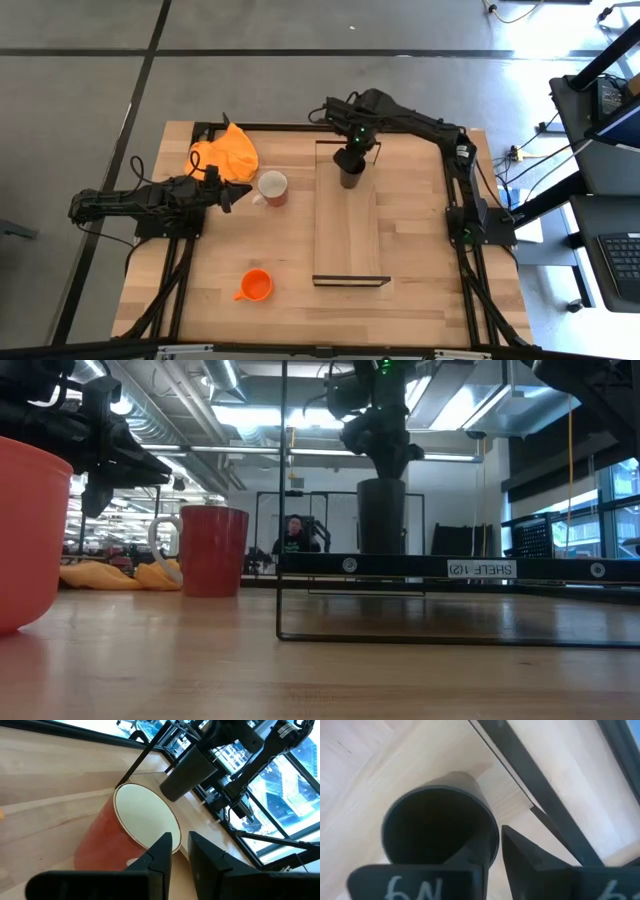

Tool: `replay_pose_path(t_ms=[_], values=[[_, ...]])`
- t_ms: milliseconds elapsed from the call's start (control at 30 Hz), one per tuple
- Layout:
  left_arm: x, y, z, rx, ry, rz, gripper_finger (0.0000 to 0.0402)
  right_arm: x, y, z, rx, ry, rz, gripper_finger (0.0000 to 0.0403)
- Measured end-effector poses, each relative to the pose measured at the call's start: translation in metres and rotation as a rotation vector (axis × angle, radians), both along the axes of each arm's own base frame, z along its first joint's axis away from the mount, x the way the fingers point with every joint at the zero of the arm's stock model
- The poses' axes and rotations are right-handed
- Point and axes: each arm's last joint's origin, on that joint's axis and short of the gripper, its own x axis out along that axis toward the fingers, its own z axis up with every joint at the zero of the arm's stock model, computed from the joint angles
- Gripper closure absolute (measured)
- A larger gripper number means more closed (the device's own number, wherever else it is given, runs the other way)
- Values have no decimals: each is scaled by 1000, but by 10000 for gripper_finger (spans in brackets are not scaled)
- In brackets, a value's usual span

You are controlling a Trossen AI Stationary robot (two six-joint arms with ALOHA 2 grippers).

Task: Stack small to large cups/mugs on shelf
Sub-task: Put the black cup on the shelf, then put the brown mug on the shelf

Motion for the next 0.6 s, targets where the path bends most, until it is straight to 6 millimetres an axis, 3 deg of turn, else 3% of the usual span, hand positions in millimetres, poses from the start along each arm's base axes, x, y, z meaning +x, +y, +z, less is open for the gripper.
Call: replay_pose_path(t_ms=[367, 600], values=[[0, 1, 0, 5, 4, 19, 344, 2, 3, 35, 9, -158, -27, 305], [0, 0, 0, 0, 0, -3, 344, 16, 38, 53, 62, -279, 76, 293]])
